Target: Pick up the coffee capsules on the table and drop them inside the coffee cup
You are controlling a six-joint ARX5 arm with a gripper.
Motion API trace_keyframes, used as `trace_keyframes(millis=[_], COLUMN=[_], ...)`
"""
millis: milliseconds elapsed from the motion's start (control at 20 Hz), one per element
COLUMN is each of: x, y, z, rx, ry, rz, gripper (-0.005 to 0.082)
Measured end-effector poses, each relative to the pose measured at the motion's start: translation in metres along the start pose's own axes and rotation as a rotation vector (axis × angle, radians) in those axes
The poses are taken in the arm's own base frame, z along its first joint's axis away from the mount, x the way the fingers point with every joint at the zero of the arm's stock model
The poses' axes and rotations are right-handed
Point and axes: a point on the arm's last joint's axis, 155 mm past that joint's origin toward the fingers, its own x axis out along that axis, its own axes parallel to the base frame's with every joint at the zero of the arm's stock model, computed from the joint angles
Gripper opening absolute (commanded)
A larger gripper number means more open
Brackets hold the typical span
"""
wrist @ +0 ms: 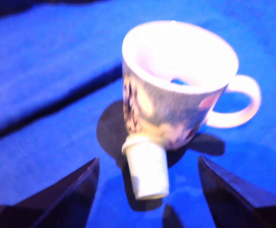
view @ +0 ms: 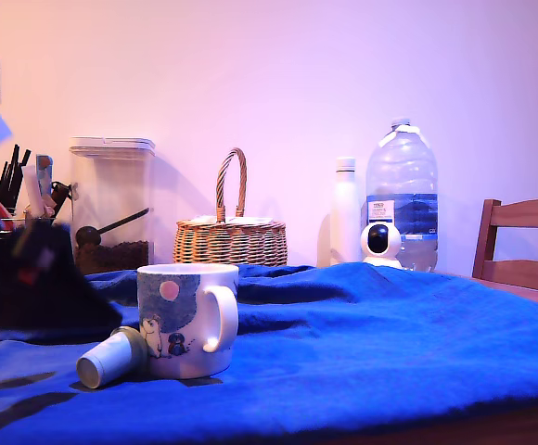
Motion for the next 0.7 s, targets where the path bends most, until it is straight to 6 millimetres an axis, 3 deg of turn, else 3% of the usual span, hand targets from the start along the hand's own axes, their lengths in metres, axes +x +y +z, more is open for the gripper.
trace_keyframes(millis=[450, 700], x=[0.014, 0.026], y=[0.003, 0.005], z=[-0.015, -0.010], rx=[-0.002, -0.004], ry=[0.038, 0.047], rz=[0.001, 0.002], gripper=[0.0596, 0.0585])
